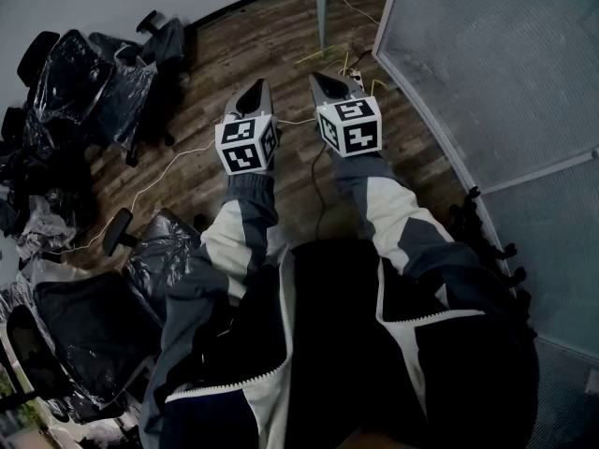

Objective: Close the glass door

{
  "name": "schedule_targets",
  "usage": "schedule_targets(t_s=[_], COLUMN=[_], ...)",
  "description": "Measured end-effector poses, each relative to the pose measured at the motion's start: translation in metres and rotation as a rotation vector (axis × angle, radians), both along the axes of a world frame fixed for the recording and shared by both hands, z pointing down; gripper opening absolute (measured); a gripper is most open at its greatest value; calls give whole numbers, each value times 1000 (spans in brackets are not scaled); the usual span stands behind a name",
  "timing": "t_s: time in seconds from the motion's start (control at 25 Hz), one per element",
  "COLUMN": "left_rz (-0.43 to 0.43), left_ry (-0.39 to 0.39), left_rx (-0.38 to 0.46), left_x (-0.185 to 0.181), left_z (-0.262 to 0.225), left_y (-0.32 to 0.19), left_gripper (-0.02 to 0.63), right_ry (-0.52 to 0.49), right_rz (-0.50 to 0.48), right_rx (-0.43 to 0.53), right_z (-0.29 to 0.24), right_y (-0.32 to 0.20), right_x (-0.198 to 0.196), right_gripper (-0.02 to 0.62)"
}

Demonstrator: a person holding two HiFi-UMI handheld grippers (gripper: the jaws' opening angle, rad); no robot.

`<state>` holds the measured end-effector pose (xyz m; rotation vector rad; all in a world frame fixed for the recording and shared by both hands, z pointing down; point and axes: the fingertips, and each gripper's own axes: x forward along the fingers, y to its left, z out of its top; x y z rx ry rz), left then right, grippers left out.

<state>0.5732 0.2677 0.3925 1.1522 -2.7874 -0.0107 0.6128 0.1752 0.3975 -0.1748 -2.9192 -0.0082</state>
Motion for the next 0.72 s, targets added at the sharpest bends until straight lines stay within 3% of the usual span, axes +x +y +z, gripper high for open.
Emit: schedule_targets(t_s=[0.36, 0.52, 0.64, 0.72], left_rz=[13, 26, 76, 64], left_ry=[3, -9, -47, -59], left_rx=[9, -1, -1, -16], left_x=[4, 9, 20, 23], left_z=[-6, -2, -6, -6], left_y=[-15, -24, -39, -47], left_gripper=[5, 4, 5, 5], right_ry=[-4, -3, -18, -23], right_rz=[1, -46, -81, -90], right_rx=[-14, -70, -56, -45], right_z=[1, 2, 2, 4], right_y=[-13, -19, -27, -39], right_x=[1, 5, 12, 17], right_gripper=[2, 5, 5, 5])
